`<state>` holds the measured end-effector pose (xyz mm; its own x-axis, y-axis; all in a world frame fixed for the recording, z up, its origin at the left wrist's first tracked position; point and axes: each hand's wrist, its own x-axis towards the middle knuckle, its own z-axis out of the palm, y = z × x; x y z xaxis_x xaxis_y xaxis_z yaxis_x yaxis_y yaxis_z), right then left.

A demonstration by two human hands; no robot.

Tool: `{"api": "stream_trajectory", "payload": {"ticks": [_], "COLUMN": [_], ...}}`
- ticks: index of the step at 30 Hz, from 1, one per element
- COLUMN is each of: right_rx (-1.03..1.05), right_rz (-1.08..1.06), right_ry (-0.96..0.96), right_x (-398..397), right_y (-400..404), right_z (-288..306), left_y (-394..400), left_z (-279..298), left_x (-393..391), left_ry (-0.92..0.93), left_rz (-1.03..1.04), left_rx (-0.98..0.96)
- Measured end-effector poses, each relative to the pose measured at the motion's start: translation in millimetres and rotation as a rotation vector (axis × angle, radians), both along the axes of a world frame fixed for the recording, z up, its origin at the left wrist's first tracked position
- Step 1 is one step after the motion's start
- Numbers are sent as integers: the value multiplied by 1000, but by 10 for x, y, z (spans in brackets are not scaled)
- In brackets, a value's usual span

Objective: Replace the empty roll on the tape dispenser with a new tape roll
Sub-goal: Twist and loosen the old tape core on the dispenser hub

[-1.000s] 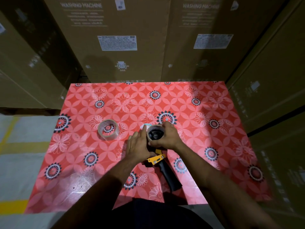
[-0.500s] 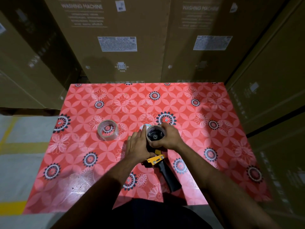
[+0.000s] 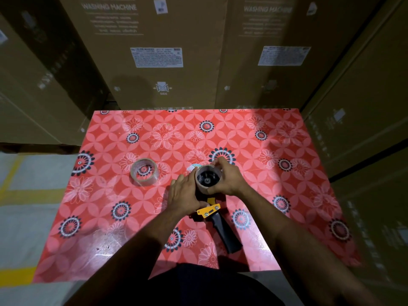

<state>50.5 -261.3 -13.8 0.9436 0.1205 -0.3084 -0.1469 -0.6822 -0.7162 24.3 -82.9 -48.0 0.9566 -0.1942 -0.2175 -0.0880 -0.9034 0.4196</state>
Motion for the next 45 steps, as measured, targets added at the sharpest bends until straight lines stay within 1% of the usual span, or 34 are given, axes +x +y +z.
{"api": "stream_trajectory", "payload": {"ticks": [3,7,12,15,17,20,22,25,28,30,31,33,35,38,41,45], "right_rx": [45,60,53,52,6,-37,-25,19,1,36,83,107,50,-87,-138,-156], "right_rz": [61,78,-24,71,143,144,96,-49,-22,-3,-30,-129,-269,-433,-468,-425], "right_ry": [5,5,-26,-33,-56,-66,-53,-26,-73,-105,-102,-113,-123,-127,-116,-10], "right_x": [35,16,-30,15,32,2,-32,-28,-5,-17,-26,-42,-41,33,93,75], "right_y": [-45,-21,79,119,139,146,152,98,19,-27,-51,-117,-232,-470,-645,-718], "right_z": [22,-56,-79,18,51,17,-27,-82,-88,-84,-87,-90,-91,-129,-165,-177], "left_y": [5,4,1,9,6,-11,-10,12,11,12,15,30,42,86,158,262], "left_z": [-13,-18,-20,-13,9,15,13,-24,-20,-12,-1,13,13,24,69,64], "left_x": [7,7,6,2,1,-15,-20,0,4,1,-4,-10,-28,-77,-166,-423], "left_ry": [-2,4,-22,-40,-46,-43,-54,-67,-58,-63,-71,-87,-98,-105,-171,-264], "left_rz": [3,9,7,-2,7,28,32,4,-11,-14,-19,-33,-32,-3,-33,-91], "left_rx": [13,-4,-13,-16,-18,-43,-58,-40,-4,2,3,3,-29,-141,-117,-28]}}
